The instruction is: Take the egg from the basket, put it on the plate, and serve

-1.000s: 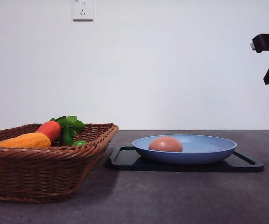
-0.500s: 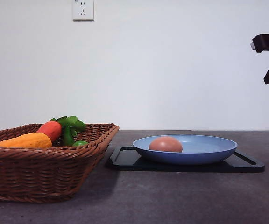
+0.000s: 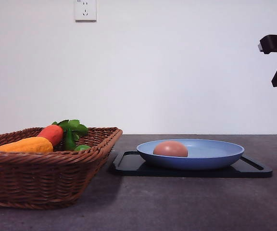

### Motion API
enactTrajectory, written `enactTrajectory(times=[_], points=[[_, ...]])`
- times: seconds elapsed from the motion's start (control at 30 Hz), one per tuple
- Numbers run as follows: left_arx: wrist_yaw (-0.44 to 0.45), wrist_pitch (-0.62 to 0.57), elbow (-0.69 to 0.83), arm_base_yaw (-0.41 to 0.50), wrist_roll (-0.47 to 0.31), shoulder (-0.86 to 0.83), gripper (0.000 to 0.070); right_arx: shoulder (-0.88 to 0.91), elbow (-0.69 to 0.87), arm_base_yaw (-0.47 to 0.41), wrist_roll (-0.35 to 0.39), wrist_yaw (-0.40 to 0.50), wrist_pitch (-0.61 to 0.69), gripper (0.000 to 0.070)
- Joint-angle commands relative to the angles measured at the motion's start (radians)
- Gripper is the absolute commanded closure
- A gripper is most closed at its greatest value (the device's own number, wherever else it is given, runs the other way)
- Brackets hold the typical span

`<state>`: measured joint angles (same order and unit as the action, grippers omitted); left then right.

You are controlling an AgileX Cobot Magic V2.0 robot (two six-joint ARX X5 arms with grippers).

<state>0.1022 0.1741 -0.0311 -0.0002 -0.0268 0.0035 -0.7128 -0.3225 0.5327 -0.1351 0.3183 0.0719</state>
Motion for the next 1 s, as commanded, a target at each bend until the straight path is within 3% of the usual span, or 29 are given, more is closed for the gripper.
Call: enactTrajectory(times=[0.0,0.97], points=[[-0.003,0.003,0.028,0.002,0.020,-0.001,0.0700,-0.004,-0.003,0.006,-0.009,0.004,0.010,0.0700],[-0.003,0.003,0.028,0.002,0.020,-0.001,0.0700,0.026,0.000,0.005,-0.002,0.011,-0.017,0.0700]])
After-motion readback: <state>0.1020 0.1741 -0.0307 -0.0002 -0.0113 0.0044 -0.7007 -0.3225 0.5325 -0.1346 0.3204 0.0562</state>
